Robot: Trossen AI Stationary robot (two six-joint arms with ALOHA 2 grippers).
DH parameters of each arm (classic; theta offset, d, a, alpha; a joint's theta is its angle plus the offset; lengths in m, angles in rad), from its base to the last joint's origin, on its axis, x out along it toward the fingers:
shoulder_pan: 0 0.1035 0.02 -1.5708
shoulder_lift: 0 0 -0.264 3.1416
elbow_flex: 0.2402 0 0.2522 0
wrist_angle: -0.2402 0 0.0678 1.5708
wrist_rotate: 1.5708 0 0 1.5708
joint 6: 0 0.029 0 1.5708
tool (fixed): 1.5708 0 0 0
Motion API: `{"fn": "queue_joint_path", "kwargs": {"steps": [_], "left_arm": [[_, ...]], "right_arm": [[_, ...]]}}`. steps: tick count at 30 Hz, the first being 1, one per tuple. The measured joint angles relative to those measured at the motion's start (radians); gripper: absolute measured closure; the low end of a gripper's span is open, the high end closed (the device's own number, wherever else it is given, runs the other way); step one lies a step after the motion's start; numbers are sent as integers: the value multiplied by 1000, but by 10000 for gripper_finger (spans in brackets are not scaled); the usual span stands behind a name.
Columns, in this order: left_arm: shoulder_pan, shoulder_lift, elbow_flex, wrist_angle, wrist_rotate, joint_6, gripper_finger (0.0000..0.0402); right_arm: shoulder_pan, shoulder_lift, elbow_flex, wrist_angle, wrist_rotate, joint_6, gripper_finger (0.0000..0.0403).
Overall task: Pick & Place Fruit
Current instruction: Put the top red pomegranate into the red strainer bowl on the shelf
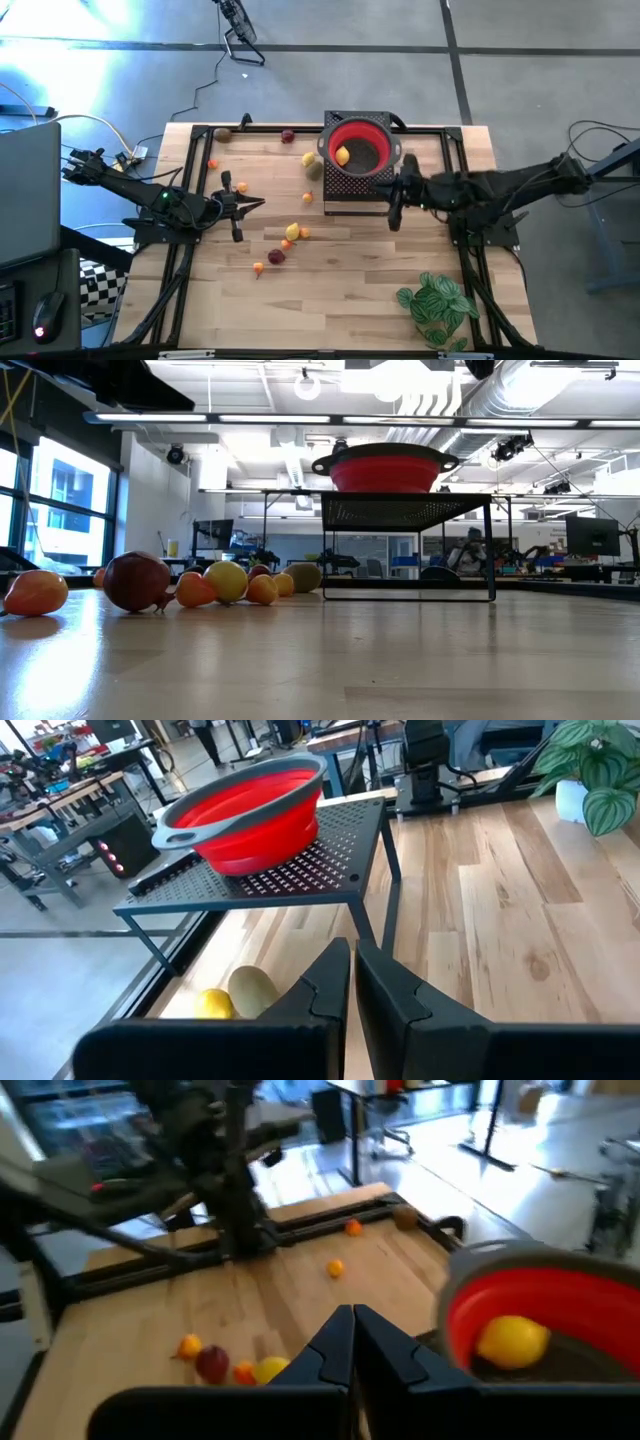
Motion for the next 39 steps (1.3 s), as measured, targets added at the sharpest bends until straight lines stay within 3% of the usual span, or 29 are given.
{"fn": "queue_joint_path", "kwargs": {"steps": [7,13,23,30,39], "left_arm": [[0,0,0,-22,1,-11,385],[0,0,0,-40,1,-22,385],[0,2,0,-51,-13,-20,385],[0,2,0,-40,-111,-27,385],[0,2,0,-42,-129,-63,385]], "right_arm": [[91,-40,-170,263,91,-93,401],[145,-87,-239,343,159,-149,401],[156,-262,-382,380,17,-165,401],[83,-392,-530,417,-55,-90,401],[65,-379,-697,654,-57,17,401]]}}
